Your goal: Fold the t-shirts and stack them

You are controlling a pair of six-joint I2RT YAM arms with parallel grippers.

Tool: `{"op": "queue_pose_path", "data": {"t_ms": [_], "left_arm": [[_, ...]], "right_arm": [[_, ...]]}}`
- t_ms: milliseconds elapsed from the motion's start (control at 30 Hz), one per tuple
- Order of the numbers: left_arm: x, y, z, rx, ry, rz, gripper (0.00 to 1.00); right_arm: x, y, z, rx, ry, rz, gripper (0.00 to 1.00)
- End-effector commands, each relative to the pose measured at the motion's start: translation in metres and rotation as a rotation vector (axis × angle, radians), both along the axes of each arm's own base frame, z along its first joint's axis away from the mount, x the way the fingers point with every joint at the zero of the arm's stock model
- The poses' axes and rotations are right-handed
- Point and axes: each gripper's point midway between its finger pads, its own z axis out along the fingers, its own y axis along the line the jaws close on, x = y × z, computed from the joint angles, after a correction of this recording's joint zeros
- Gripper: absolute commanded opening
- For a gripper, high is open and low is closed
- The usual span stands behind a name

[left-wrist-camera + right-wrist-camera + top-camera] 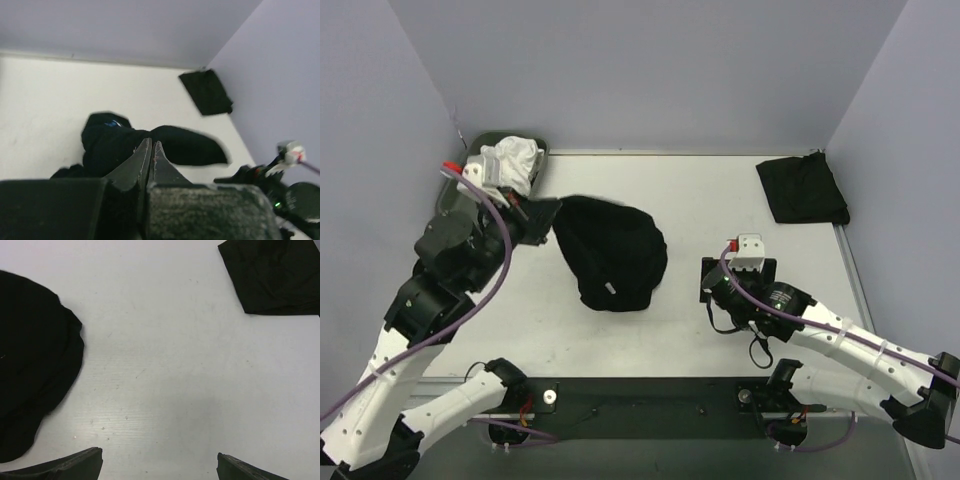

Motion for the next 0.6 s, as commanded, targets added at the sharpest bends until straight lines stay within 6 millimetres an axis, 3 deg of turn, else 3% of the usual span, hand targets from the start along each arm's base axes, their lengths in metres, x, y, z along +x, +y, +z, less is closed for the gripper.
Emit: {"op": "queue_pose_path", "data": {"t_ms": [0,100,233,333,467,567], "left_arm": [[-0.015,0.017,-0.143,0.1,0.302,0.077,0.0],[-0.036,0.031,-0.195,0.073,0.376,0.107,0.0],[-0.044,0.053,-0.195,0.073,0.368,0.19,0.0],[-0.045,0.053,-0.201,0.097,0.4,0.188,0.0],[-0.055,0.045,-0.23,0.079,0.498,0.161,0.0],[-0.06,0.061,-0.235,0.082,0.491,0.218,0.0]], "right_arm": [[-0.003,-0.004,0.0,-0.017,-0.01,-0.012,1.0],[-0.004,-0.003,-0.001,-0.017,-0.009,-0.01,1.0],[-0.002,0.005,-0.002,-0.026,0.001,-0.004,1.0],[0.001,0.017,-0.003,-0.041,0.011,0.017,1.0],[0.004,0.03,-0.006,-0.055,0.014,0.03,1.0],[0.004,0.03,-0.01,-0.066,0.013,0.027,1.0]]}}
